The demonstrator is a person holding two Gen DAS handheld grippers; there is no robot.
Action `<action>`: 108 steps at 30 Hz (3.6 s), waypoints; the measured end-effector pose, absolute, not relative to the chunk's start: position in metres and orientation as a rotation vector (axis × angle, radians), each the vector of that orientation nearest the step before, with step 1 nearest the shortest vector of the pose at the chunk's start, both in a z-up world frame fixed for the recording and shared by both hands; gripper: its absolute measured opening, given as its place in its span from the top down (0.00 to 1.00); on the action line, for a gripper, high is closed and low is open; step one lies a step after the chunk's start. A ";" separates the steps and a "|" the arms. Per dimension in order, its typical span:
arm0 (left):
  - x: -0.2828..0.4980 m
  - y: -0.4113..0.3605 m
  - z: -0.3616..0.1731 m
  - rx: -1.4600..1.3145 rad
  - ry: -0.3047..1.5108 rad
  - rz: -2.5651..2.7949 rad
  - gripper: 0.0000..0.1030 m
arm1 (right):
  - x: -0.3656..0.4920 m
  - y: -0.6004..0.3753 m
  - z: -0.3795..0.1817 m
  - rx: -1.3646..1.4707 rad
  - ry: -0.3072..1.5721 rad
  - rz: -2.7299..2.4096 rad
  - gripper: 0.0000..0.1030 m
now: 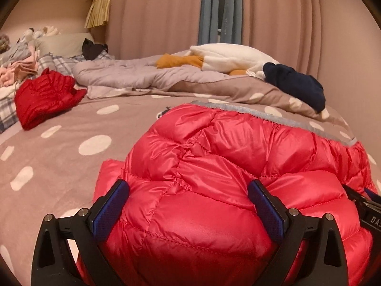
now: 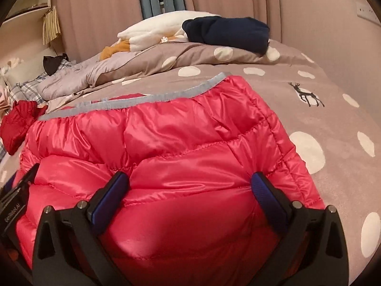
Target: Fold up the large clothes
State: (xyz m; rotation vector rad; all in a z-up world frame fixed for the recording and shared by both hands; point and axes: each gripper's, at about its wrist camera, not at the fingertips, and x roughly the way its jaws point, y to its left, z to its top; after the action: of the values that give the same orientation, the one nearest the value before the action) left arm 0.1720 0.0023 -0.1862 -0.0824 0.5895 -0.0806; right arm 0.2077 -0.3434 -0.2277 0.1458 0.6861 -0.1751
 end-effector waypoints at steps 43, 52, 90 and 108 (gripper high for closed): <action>0.138 0.020 -0.182 -0.097 0.566 -0.029 0.01 | 0.210 -0.336 -0.234 0.107 0.668 -0.205 0.00; 0.121 0.072 -0.183 -0.145 0.599 0.182 0.01 | 0.173 -0.320 -0.194 0.277 0.629 -0.142 0.00; 0.164 0.059 -0.228 -0.669 0.823 -0.264 0.02 | 0.187 -0.267 -0.252 -0.065 0.708 -0.178 0.00; 0.171 0.065 -0.233 -0.784 0.828 -0.314 0.48 | 0.189 -0.255 -0.258 -0.128 0.721 -0.227 0.01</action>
State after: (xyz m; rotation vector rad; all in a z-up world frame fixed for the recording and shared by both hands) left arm 0.1714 0.0651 -0.2326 -0.7839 0.8284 -0.3143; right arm 0.1887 -0.2547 -0.2580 -0.1281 0.7207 -0.2273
